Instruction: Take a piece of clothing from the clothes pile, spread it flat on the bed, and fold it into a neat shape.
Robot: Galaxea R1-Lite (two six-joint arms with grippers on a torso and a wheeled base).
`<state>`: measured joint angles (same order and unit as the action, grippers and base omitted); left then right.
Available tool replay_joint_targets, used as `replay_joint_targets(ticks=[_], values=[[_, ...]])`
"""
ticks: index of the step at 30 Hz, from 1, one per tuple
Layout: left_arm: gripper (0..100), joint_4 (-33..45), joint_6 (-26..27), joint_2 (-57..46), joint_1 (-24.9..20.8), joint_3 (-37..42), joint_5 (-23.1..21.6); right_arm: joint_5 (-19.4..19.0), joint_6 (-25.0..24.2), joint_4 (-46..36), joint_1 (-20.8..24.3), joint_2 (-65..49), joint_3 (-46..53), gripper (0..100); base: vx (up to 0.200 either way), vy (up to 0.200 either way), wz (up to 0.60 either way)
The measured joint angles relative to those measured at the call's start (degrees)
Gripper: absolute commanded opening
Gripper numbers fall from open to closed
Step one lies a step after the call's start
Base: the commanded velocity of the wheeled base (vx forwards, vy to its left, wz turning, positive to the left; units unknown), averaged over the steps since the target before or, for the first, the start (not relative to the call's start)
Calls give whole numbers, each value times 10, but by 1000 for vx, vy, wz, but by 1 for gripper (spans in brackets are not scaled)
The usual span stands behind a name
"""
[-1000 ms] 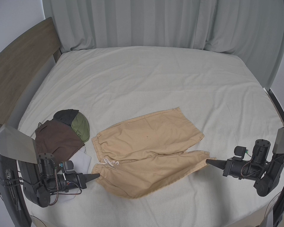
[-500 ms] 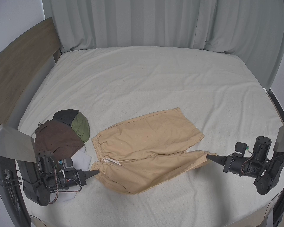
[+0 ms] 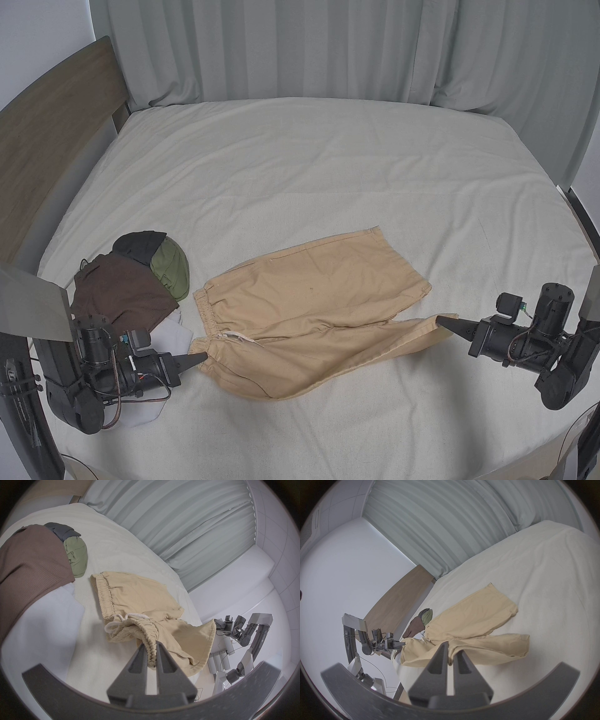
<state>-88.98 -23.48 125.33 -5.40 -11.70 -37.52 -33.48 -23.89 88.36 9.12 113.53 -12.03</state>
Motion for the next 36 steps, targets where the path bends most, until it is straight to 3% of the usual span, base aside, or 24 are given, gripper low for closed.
replay_joint_targets(ticks=[36], values=[[0, 0, -45, -25, 9, -32, 30, 5, -14, -1, 20, -27, -67, 0, 0, 0, 0]])
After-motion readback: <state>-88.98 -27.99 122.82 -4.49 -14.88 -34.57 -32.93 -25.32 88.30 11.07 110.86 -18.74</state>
